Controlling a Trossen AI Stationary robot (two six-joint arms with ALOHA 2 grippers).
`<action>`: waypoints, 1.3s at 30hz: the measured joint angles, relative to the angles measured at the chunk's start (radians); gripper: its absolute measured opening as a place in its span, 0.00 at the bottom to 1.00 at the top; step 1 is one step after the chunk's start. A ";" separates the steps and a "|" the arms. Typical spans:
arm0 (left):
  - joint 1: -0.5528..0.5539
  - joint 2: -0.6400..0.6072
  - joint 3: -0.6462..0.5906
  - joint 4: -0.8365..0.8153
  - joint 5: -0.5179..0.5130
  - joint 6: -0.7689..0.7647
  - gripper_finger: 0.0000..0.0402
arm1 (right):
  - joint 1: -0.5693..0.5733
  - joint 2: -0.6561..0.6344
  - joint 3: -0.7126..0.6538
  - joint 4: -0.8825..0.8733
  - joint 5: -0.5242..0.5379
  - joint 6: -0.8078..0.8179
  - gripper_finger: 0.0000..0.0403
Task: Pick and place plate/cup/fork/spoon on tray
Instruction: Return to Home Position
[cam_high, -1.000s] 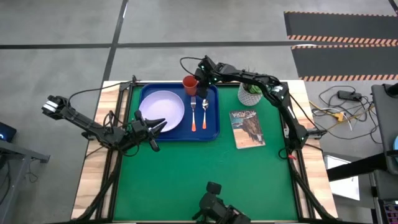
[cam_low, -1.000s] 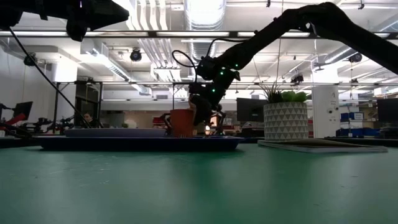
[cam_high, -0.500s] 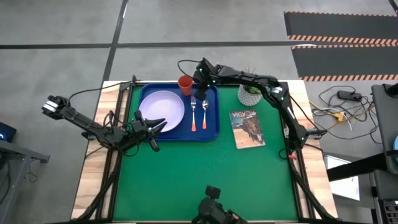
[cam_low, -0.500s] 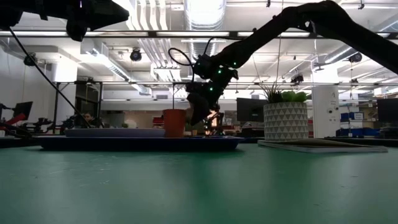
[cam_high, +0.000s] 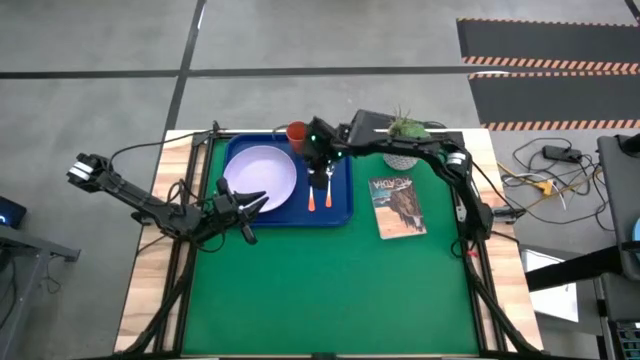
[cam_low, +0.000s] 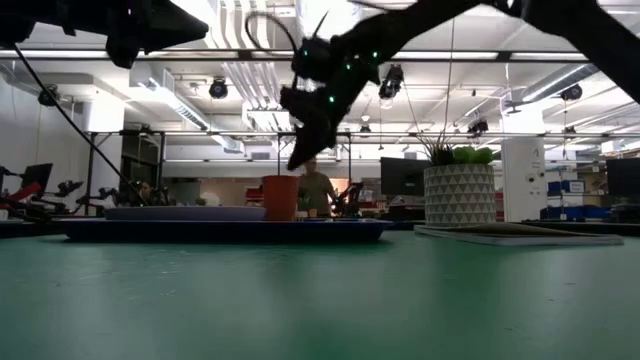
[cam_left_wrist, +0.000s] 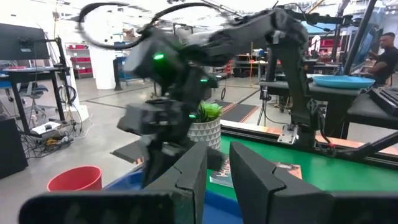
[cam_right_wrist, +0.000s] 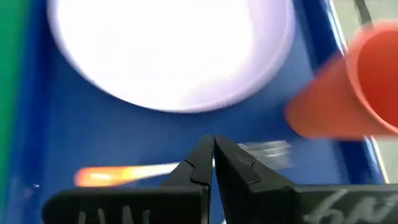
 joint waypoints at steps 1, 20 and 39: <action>0.000 -0.003 0.000 -0.007 0.000 0.000 0.14 | 0.019 -0.013 -0.019 0.023 0.000 0.000 0.02; -0.003 0.012 0.000 -0.035 0.006 -0.004 0.14 | 0.196 -0.380 -0.886 1.018 0.000 0.062 0.02; -0.001 -0.212 0.032 -0.393 0.125 -0.003 0.14 | 0.195 -0.746 -1.317 1.208 0.003 0.065 0.02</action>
